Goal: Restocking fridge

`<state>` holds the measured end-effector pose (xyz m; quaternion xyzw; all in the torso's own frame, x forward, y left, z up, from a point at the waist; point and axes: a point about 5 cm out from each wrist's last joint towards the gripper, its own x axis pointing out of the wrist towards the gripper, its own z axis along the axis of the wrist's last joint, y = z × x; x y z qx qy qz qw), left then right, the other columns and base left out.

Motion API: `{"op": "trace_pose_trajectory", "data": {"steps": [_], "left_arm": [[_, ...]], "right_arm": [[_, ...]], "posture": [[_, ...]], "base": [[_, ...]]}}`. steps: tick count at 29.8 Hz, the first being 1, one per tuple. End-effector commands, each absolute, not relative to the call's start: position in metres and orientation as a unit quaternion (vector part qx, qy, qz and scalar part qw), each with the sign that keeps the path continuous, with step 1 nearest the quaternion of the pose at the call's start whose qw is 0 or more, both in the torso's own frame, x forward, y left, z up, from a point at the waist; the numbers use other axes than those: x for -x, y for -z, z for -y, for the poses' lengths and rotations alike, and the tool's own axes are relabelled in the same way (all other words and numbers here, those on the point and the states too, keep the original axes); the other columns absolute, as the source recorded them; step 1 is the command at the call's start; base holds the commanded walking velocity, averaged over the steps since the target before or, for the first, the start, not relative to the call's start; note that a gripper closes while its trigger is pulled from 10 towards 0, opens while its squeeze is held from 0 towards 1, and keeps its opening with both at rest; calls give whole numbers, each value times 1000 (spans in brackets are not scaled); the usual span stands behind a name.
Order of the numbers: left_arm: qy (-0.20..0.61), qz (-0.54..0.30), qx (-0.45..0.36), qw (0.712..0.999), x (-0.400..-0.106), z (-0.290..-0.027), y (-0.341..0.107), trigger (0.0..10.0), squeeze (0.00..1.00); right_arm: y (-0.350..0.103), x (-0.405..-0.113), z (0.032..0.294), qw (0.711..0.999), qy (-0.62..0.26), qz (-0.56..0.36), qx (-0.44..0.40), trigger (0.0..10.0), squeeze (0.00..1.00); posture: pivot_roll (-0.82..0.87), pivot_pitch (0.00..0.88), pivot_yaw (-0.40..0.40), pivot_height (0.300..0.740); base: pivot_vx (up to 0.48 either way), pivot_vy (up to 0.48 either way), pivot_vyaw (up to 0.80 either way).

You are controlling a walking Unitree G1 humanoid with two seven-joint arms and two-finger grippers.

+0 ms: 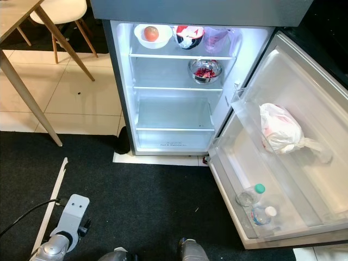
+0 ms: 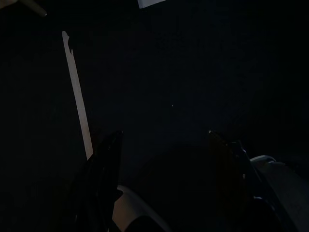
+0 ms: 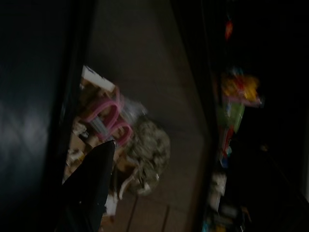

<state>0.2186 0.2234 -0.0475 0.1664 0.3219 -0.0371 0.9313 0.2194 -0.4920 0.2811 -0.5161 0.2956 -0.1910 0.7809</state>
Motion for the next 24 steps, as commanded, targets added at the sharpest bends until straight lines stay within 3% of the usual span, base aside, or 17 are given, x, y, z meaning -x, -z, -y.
{"op": "trace_pose_trajectory", "data": {"steps": [1, 3, 8, 15, 22, 24], "left_arm": [[42, -341, -171, 923, -210, -226, 53, 10000, 0], [43, -341, -171, 923, -210, -225, 54, 10000, 0], [44, -342, -170, 923, -209, -224, 54, 10000, 0], [45, -342, -169, 923, -208, -223, 55, 10000, 0], [45, -342, -168, 923, -208, -221, 55, 10000, 0], [44, -342, -167, 923, -208, -221, 56, 10000, 0]], "right_arm": [[-281, -228, 483, 802, 144, -283, 506, 10000, 0], [-287, -237, 472, 825, 93, -255, 496, 10000, 0], [-299, -248, 452, 848, 7, -208, 487, 10000, 0], [-318, -254, 431, 857, -75, -156, 486, 10000, 0], [-314, -255, 424, 859, -113, -153, 476, 10000, 0], [-308, -259, 412, 859, -153, -145, 466, 10000, 0]], "posture": [[-78, 190, -11, 740], [-80, 190, -12, 740], [-80, 191, -14, 740], [-83, 193, -18, 740], [-88, 193, -24, 740], [-87, 193, -24, 740]], "base": [[0, 0, 0], [0, 0, 0], [0, 0, 0], [0, 0, 0], [0, 0, 0], [0, 0, 0]]}}
